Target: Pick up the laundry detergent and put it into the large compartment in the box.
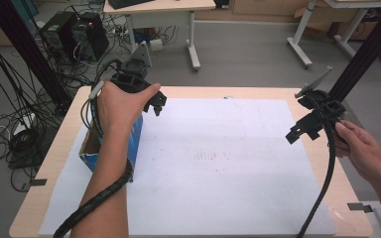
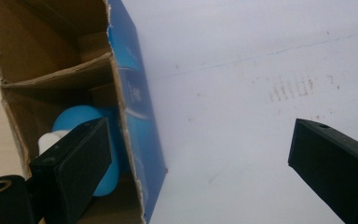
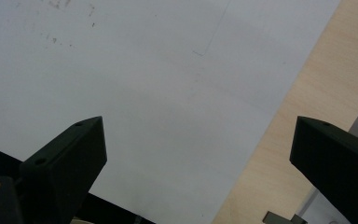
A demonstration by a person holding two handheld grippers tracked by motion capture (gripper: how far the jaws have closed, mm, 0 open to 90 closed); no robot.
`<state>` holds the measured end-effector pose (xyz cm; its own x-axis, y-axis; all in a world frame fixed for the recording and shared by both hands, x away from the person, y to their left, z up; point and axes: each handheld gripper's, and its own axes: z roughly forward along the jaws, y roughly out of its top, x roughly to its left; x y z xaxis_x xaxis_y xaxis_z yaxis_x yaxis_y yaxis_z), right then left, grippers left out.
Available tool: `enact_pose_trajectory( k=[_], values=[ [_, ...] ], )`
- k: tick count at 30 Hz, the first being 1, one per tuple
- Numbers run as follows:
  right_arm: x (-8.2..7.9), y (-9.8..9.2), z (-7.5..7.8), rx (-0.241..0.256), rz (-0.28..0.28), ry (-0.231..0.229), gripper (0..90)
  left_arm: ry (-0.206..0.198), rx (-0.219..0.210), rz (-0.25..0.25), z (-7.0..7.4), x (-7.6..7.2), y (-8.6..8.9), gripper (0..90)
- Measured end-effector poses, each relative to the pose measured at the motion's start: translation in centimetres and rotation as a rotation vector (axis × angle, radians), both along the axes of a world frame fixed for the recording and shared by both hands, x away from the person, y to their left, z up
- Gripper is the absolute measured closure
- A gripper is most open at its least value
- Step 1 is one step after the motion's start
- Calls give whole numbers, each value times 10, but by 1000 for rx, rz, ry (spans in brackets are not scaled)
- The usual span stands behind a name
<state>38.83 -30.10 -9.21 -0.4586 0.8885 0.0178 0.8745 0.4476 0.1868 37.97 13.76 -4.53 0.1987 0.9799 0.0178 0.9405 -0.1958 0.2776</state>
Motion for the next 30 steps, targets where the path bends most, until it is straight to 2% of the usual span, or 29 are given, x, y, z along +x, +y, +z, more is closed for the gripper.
enact_pose_trajectory(
  k=[20, 30],
  values=[
    [3, -2, -1, -5, -5, -4, 39, 21, 9, -42, -5, 14, -18, 65],
    [1, 0, 0, -10, -1, -9, 40, 22, 2, -46, -8, 13, -17, 64]
  ],
)
